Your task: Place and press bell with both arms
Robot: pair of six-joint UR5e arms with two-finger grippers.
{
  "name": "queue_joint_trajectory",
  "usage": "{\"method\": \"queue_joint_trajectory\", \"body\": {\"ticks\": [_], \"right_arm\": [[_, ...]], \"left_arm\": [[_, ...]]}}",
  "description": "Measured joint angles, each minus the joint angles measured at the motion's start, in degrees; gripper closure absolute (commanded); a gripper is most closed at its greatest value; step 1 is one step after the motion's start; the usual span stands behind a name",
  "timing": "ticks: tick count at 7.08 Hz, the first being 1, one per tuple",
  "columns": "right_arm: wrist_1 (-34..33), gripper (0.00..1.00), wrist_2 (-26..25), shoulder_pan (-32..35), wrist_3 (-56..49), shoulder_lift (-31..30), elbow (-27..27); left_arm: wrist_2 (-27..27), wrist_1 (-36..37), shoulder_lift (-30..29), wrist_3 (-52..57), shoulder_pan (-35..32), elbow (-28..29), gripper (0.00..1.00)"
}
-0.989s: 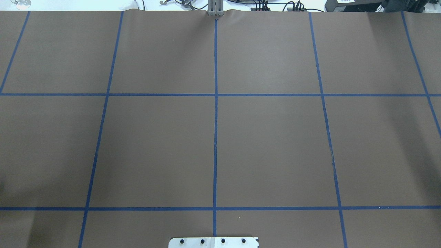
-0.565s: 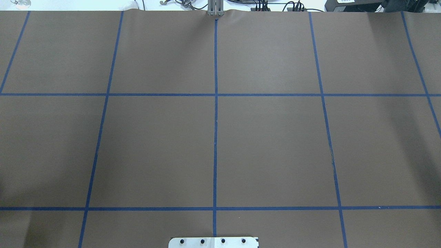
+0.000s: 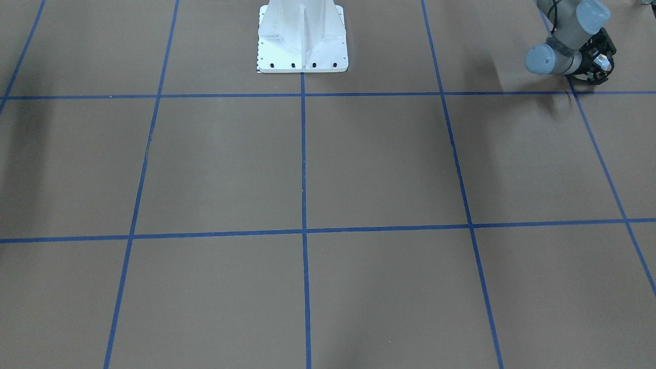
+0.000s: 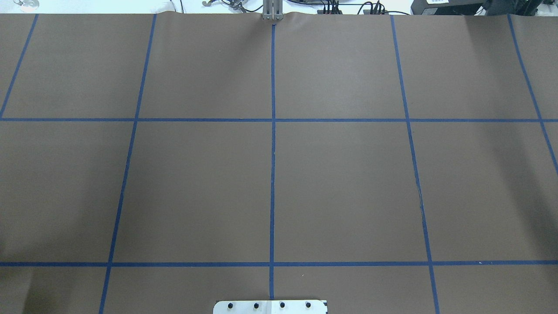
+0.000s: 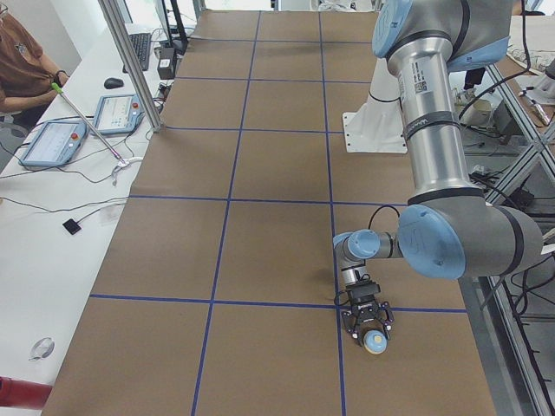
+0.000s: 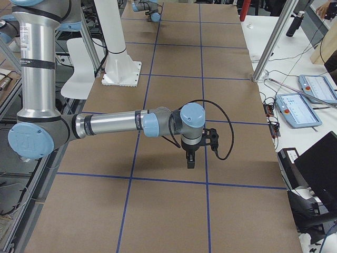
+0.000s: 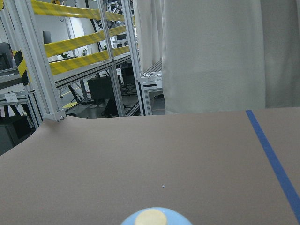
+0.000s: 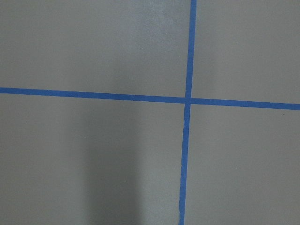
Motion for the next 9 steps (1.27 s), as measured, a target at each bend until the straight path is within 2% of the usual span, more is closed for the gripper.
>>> {"method": "queue_joint_trajectory", "body": {"ticks": [1, 3, 4, 6, 9], "right_arm": [[0.0, 0.0, 0.0, 0.0, 0.0, 0.1, 0.2], [-0.1, 0.0, 0.0, 0.0, 0.0, 0.3, 0.4], [-0.1, 0.0, 0.0, 0.1, 0.0, 0.4, 0.5], [-0.2, 0.0, 0.1, 0.1, 0.0, 0.3, 0.6], [-0.3, 0.0, 0.4, 0.1, 0.1, -0.2, 0.5]], "left_arm": [[0.0, 0.0, 0.0, -0.8, 1.6, -0.1, 0.85], [0.0, -0.4, 1.1, -0.9, 2.5, -0.8, 0.95], [0.0, -0.8, 3.5, -0.5, 2.5, -2.4, 1.0], [0.2, -1.5, 10.6, 2.1, 2.5, -8.9, 1.0], [2.7, 0.5, 12.8, 13.8, 0.5, -13.5, 1.0]]}}
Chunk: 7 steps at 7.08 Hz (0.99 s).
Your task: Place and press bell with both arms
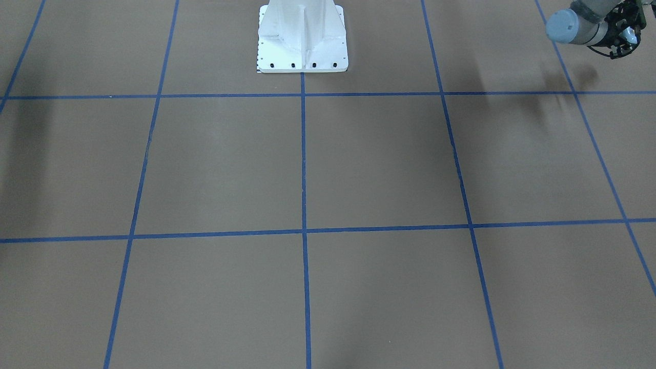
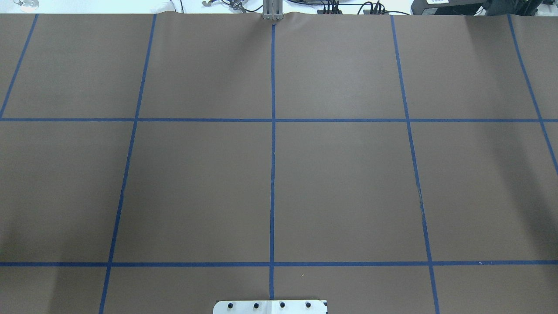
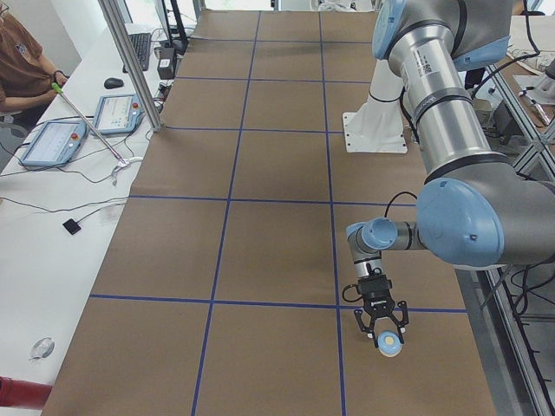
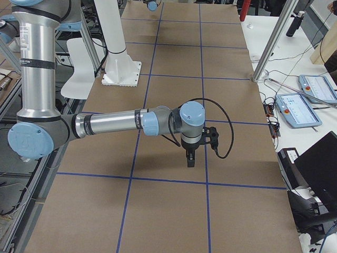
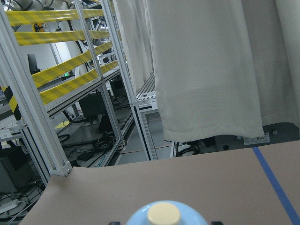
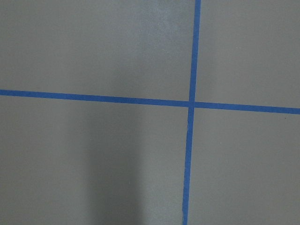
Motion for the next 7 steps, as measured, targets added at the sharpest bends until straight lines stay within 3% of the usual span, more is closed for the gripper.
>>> {"method": "queue_joint_trajectory", "body": {"ticks": [1, 3, 4, 7], "right_arm": [[-0.1, 0.0, 0.1, 0.0, 0.0, -0.2, -0.1], [-1.6, 0.0, 0.2, -0.1, 0.0, 0.0, -0.2], [-2.2, 0.0, 0.1, -0.1, 0.0, 0.2, -0.3], [-2.6, 0.0, -0.1, -0.1, 0.0, 0.8, -0.8]], "left_arm": [[4.6, 0.1, -1.6, 7.9, -4.6, -0.3, 1.0], [17.2, 0.3, -14.5, 29.5, -23.5, 1.4, 1.0], [20.5, 0.2, -20.7, 38.7, -30.4, 3.6, 1.0], [22.5, 0.0, -37.8, 55.4, -41.0, 9.4, 1.0]]}}
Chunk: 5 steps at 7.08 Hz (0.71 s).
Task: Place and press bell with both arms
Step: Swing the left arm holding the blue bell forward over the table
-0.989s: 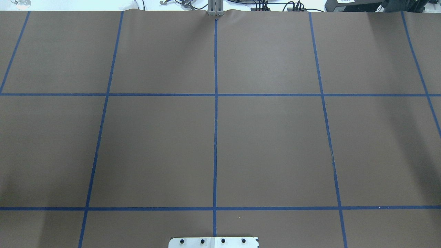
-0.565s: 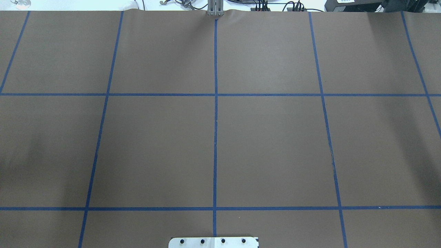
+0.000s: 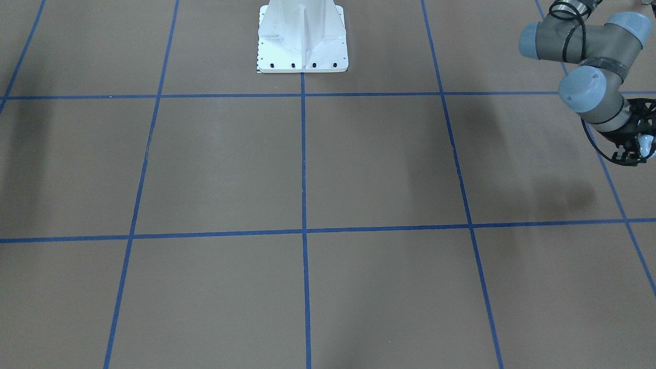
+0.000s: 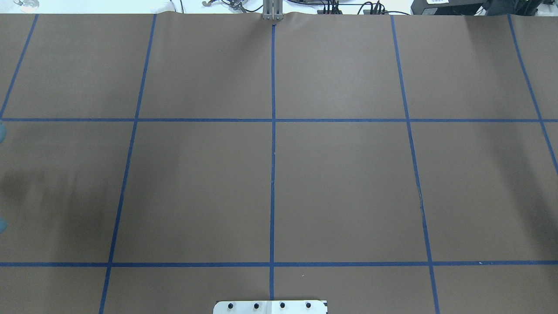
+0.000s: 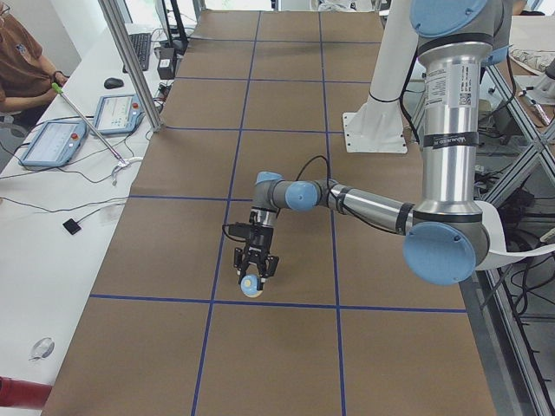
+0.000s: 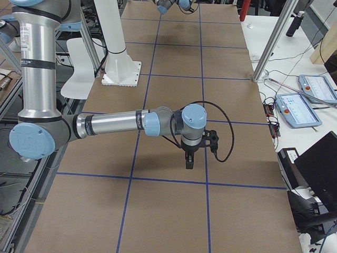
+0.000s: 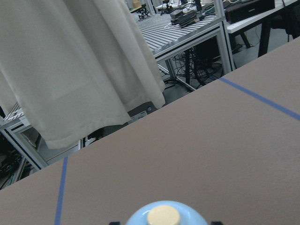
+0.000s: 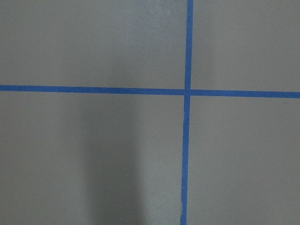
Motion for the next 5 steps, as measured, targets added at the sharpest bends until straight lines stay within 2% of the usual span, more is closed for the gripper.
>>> {"method": "queue_joint_trajectory", "body": {"ticks": [2, 3, 5], "right_arm": [[0.0, 0.0, 0.1, 0.0, 0.0, 0.0, 0.1], [0.0, 0.0, 0.2, 0.0, 0.0, 0.0, 0.1], [0.3, 0.0, -0.2, -0.2, -0.1, 1.4, 0.0]], "left_arm": [[2.1, -2.0, -8.9, 5.1, -1.2, 2.4, 1.0], [3.2, -6.8, -12.1, 6.3, -1.0, 3.1, 1.0], [4.7, -24.8, -15.5, 13.1, 0.9, 5.8, 1.0]]}}
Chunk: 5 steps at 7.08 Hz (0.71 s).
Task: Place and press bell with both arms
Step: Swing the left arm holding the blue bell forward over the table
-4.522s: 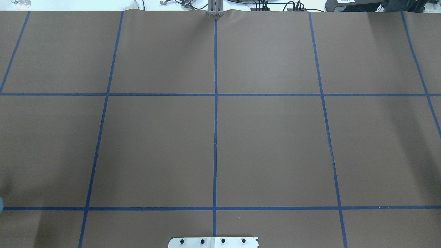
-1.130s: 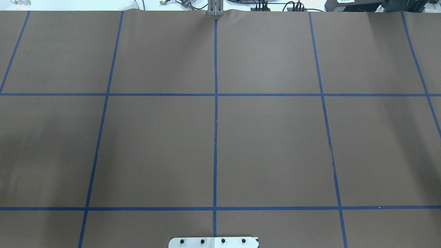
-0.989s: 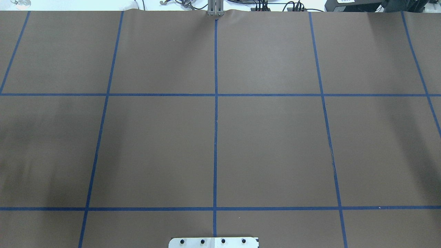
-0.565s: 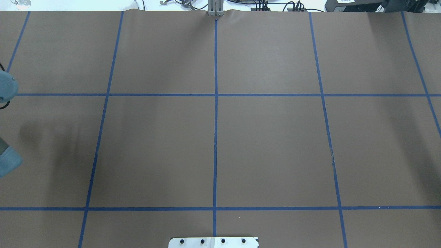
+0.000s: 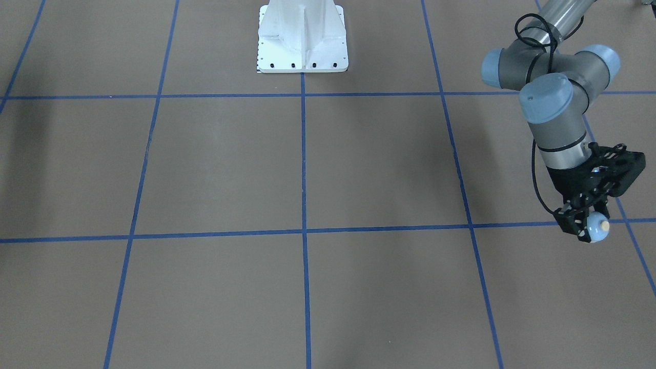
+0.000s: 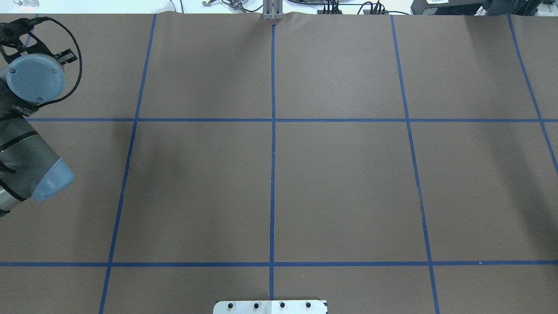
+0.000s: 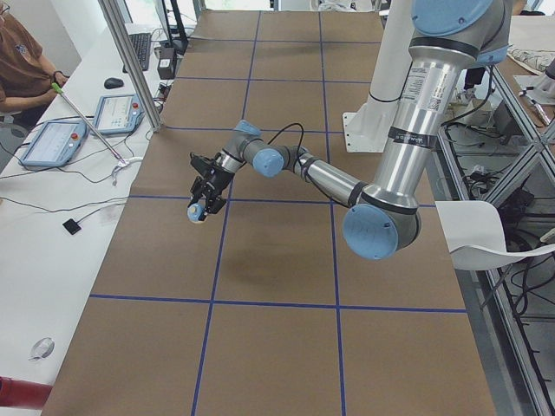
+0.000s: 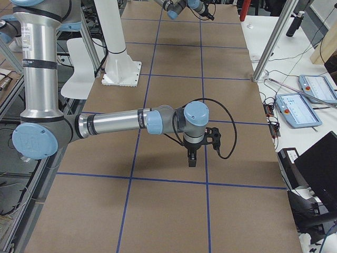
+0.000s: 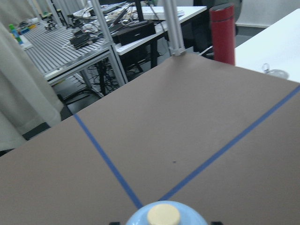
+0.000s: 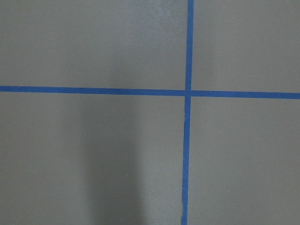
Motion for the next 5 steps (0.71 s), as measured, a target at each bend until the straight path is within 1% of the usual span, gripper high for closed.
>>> {"method": "queue_joint_trajectory", "body": {"ticks": [1, 2, 3, 4, 5], "right_arm": [[0.1, 0.0, 0.1, 0.0, 0.0, 0.2, 0.0], [0.3, 0.0, 0.3, 0.0, -0.1, 0.1, -0.2], [0.6, 0.0, 0.6, -0.1, -0.2, -0.2, -0.5], [1.2, 0.0, 1.3, -0.1, -0.2, -0.5, -0.5], [1.7, 0.0, 2.2, 0.0, -0.2, -0.9, -0.4]], "left_arm": [[2.1, -8.8, -1.7, 4.3, 2.2, 1.4, 1.0], [3.9, -14.3, -5.8, 7.1, 5.5, 3.9, 1.0], [5.5, -17.6, -11.0, 9.1, 9.2, 7.2, 1.0], [7.3, -22.6, -15.2, 13.1, 12.5, 10.5, 1.0], [8.0, -29.3, -19.1, 18.5, 14.8, 15.5, 1.0]]}}
